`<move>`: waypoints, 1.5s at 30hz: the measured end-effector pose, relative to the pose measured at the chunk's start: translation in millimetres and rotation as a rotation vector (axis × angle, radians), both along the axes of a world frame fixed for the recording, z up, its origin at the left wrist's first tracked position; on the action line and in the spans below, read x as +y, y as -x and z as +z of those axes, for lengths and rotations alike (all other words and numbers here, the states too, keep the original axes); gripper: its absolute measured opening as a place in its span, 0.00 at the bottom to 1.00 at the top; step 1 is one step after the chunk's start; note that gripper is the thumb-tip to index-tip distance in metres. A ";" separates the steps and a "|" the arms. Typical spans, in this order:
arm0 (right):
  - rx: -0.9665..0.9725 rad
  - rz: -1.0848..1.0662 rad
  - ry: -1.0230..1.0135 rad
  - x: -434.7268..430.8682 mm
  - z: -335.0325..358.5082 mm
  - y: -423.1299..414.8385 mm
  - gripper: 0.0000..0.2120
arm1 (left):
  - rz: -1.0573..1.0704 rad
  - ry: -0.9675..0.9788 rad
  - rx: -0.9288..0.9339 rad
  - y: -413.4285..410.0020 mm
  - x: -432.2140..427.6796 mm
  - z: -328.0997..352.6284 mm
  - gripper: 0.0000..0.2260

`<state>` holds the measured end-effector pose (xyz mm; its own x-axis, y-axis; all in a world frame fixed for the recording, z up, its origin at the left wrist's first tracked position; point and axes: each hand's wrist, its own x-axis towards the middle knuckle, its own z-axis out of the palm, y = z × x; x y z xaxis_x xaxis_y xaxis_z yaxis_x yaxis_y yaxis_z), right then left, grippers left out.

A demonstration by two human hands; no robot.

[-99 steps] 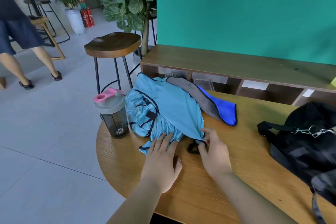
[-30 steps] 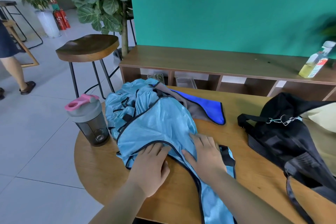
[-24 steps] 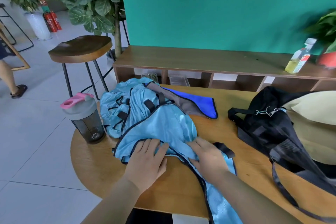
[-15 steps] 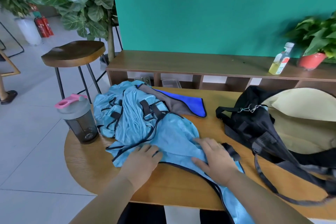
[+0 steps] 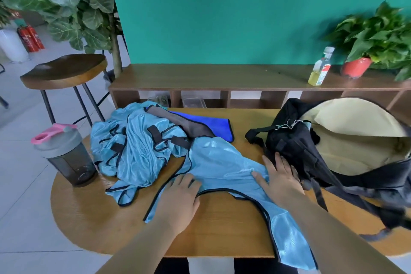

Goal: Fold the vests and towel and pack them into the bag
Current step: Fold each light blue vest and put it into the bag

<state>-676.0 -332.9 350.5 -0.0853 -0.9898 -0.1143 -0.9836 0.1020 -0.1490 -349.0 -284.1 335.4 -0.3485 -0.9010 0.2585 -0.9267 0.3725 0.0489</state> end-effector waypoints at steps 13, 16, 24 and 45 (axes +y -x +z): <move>0.083 0.051 0.573 -25.6 -18.1 12.0 0.25 | 0.111 0.155 0.108 0.6 -5.4 0.1 0.13; 0.176 0.078 0.577 -21.6 -17.4 9.5 0.25 | 0.156 0.117 0.194 -2.0 -4.0 2.6 0.16; -0.107 0.215 0.562 15.0 14.1 -11.1 0.29 | 0.238 0.043 0.654 -6.9 -13.8 65.9 0.09; -0.391 -0.024 0.471 2.4 155.1 -6.6 0.18 | 0.301 0.035 0.308 -99.3 -74.1 208.1 0.13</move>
<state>-669.4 -330.5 505.5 -0.1481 -0.9399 0.3077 -0.8451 -0.0414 -0.5330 -249.7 -358.2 543.5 0.0268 -0.9395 0.3414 -0.9383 0.0941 0.3326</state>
